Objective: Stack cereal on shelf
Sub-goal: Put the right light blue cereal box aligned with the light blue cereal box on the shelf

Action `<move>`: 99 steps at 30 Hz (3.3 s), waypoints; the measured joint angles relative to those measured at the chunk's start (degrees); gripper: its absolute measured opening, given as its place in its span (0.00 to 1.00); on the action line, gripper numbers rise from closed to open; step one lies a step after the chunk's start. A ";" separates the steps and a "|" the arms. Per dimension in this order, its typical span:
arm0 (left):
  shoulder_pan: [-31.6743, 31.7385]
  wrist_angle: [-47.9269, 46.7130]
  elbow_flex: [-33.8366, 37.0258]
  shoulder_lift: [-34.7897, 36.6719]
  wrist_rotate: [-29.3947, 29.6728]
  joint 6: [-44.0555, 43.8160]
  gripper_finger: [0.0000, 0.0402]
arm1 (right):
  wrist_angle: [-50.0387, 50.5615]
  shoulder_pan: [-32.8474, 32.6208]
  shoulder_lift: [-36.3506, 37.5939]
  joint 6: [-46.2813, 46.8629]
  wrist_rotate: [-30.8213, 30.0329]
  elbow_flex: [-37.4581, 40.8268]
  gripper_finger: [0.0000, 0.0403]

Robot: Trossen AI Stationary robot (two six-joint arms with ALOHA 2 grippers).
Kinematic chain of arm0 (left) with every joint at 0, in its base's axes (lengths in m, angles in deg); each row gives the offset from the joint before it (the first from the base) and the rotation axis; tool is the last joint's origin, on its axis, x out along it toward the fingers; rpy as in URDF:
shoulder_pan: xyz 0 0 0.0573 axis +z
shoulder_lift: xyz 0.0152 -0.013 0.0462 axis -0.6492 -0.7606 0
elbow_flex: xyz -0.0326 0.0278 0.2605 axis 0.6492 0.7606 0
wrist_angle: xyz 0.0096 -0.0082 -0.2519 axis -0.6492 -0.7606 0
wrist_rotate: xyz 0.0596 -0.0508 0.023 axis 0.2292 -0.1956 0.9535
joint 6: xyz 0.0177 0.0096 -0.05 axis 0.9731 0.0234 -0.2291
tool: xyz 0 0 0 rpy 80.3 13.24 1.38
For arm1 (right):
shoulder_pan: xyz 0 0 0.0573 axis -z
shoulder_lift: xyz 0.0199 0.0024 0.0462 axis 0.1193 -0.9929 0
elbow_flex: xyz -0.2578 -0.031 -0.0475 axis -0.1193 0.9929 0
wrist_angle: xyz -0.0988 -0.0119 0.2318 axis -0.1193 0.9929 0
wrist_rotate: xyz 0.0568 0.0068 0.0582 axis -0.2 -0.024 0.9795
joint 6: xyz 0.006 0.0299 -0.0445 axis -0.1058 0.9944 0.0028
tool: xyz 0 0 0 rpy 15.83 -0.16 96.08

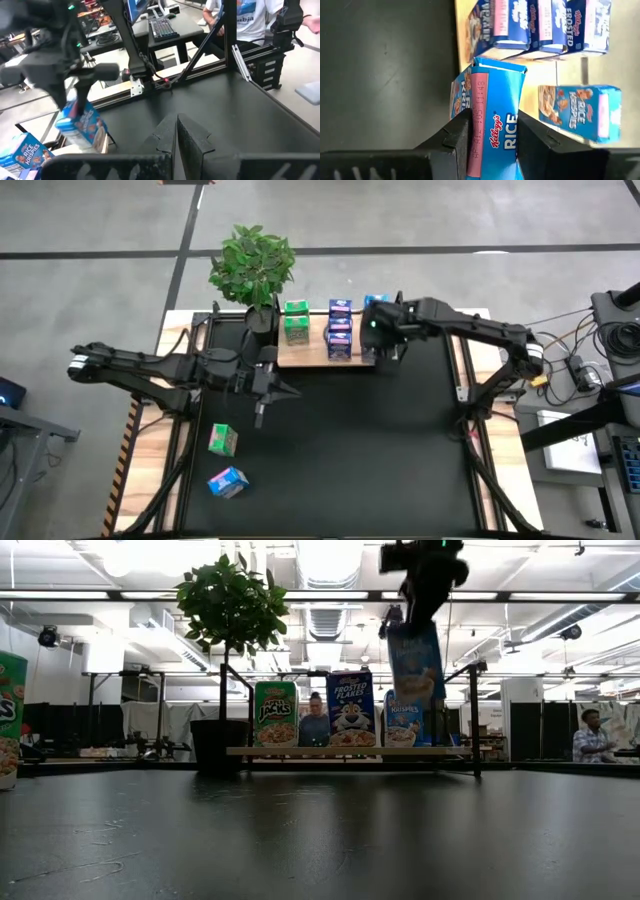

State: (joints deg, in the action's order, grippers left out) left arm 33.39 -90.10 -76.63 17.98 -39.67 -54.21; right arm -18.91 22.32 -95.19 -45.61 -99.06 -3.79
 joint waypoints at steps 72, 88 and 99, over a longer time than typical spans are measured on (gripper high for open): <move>0.07 1.14 2.29 -0.25 0.26 6.44 0.00 | -34.21 6.05 8.81 3.76 -2.03 31.97 0.04; 0.31 1.17 2.69 -0.25 0.26 7.36 0.00 | -48.48 6.05 7.45 -3.03 -17.27 40.70 0.02; 0.35 1.16 2.69 -0.25 0.28 7.36 0.00 | -49.05 6.18 7.39 -3.46 -17.24 40.70 0.02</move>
State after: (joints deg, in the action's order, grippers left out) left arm 33.74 -88.94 -73.93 17.72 -39.39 -46.85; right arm -67.96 28.50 -87.80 -49.08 -116.30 36.91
